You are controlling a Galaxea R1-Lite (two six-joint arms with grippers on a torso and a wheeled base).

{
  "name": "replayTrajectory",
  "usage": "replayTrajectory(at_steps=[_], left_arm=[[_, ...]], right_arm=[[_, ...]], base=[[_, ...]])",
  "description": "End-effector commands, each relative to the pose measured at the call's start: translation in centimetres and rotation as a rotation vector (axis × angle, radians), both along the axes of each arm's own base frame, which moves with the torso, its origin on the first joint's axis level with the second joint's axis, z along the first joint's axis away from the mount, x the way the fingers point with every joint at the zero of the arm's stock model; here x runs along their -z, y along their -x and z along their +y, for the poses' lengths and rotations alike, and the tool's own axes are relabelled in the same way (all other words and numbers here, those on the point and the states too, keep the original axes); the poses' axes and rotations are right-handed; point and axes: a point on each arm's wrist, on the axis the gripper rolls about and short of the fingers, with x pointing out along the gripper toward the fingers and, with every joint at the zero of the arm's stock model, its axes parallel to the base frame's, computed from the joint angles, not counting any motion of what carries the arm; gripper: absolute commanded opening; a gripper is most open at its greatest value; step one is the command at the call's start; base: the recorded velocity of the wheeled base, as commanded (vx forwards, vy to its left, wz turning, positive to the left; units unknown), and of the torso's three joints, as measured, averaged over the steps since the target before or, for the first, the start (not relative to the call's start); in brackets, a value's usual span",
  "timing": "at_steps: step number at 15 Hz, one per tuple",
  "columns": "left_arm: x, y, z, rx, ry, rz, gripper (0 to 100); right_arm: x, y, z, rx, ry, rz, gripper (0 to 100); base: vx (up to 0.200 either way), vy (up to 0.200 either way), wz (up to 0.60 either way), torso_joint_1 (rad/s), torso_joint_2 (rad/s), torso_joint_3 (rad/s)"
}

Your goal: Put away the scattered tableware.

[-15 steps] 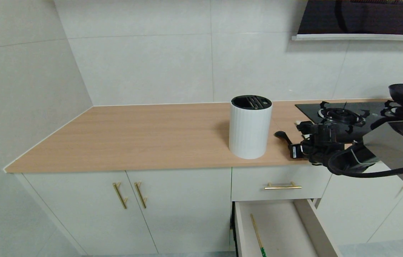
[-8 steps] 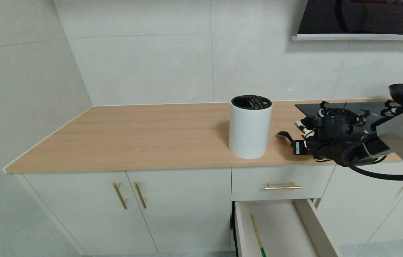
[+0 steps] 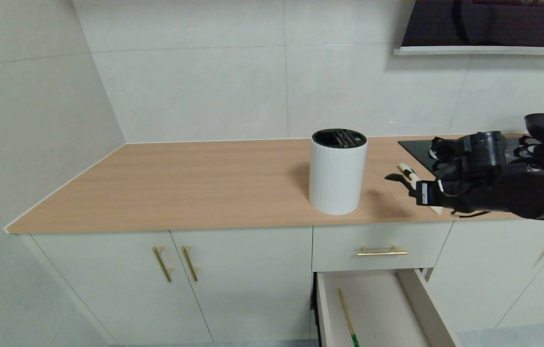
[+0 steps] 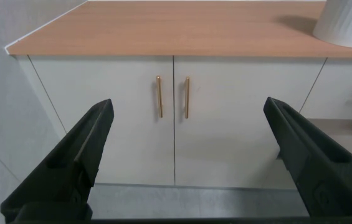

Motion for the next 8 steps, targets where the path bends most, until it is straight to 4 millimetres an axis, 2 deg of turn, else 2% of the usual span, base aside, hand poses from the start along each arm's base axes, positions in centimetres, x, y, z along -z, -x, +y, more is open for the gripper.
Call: replayTrajectory(at_steps=[1, 5, 8], left_arm=[[0.0, 0.0, 0.0, 0.000, 0.001, 0.001, 100], [0.0, 0.0, 0.0, 0.000, 0.001, 0.001, 100], [0.0, 0.0, 0.0, 0.000, 0.001, 0.001, 100]], right_arm=[[-1.7, 5.0, 0.8, -0.033, -0.002, -0.086, 0], [0.0, 9.6, 0.8, -0.060, 0.014, -0.109, 0], [1.0, 10.7, 0.5, -0.074, 0.038, -0.095, 0]], base=[[0.000, 0.000, 0.00, 0.000, 0.00, 0.000], [0.000, 0.000, 0.00, 0.000, 0.00, 0.000], [0.000, 0.000, 0.00, 0.000, 0.00, 0.000]])
